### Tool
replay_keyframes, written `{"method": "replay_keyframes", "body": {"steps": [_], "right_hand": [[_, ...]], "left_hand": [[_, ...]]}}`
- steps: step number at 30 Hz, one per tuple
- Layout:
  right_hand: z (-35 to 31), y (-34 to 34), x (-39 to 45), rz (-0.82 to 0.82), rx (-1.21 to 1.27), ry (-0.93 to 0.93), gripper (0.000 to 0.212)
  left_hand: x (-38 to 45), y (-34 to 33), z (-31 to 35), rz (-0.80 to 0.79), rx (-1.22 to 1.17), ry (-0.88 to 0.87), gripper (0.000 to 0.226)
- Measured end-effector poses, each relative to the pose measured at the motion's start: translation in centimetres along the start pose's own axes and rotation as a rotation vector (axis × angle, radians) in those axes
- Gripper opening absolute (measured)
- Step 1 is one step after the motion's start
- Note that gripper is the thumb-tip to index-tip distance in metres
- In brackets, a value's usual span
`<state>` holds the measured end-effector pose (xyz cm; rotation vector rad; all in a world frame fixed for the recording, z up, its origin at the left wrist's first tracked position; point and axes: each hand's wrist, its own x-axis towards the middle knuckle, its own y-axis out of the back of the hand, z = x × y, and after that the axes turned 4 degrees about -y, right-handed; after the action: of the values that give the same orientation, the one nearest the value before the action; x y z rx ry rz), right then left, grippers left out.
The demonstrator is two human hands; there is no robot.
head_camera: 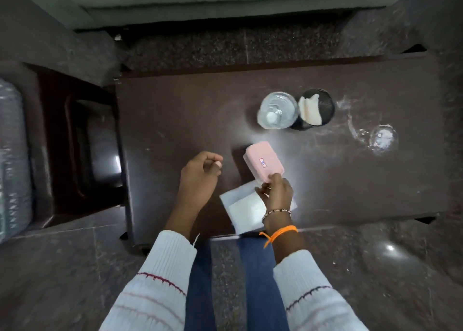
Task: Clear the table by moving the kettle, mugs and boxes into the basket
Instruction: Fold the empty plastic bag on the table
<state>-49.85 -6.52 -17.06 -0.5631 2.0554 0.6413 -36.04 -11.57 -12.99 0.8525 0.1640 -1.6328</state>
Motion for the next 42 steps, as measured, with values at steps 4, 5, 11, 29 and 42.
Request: {"method": "replay_keyframes", "body": {"steps": [4,5,11,29,42], "right_hand": [[2.2,-7.1,-6.1,-0.191,-0.240,0.174,0.030],[2.8,-9.2,-7.7,-0.250,-0.285,0.215,0.031],[6.2,-20.9,-15.9,-0.641,-0.456,0.393,0.031],[14.3,-36.5,-26.4,-0.851,-0.568,-0.015,0.023],[11.9,-21.2,-18.2,-0.631,-0.628,0.106,0.023]], "left_hand": [[-1.7,8.1,-2.3,0.255,-0.141,0.006,0.023],[-2.2,10.5,-3.0,0.316,-0.178,0.017,0.026],[-4.0,23.7,-8.0,0.597,-0.275,0.066,0.021],[-4.2,32.3,-15.1,0.666,-0.434,0.066,0.024],[-4.3,23.6,-13.0,0.401,-0.312,-0.063,0.021]]}}
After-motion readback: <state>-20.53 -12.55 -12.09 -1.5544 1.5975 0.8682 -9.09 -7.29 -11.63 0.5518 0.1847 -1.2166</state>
